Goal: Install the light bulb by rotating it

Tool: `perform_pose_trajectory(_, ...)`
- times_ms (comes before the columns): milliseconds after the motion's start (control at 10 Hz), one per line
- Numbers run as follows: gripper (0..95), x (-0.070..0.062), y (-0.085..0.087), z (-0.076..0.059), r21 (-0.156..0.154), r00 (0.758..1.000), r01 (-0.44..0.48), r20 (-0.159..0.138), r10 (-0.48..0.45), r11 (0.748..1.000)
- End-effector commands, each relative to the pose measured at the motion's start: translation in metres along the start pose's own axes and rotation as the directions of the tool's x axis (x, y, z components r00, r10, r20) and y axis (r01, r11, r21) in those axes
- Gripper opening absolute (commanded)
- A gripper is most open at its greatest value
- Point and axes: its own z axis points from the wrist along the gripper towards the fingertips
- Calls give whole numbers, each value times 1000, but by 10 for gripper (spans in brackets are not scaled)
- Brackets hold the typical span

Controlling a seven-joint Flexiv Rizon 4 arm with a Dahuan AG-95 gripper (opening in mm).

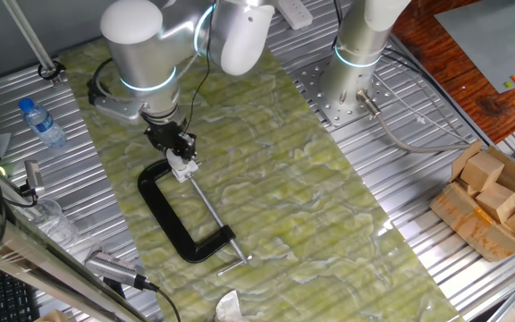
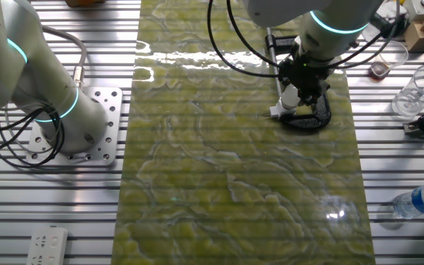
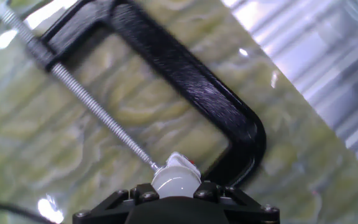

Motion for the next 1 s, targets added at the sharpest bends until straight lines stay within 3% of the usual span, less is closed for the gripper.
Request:
perform_pose_trajectory(100,0,2,0,0,-4,932,-363,3,363,932)
perform_pose_trajectory(400,0,2,0,0,-20,856,-517,3,517,856)
perform_pose_trajectory(600,0,2,0,-1,-12,861,-509,0,509,861)
perform_pose_trajectory(800,380,2,0,-1,-1,876,-482,-7,482,876)
perform_pose_trajectory(900,380,2,0,-1,0,885,-465,-8,465,885)
perform_pose_trajectory(1000,570,2,0,-1,-1,888,-460,-7,460,888)
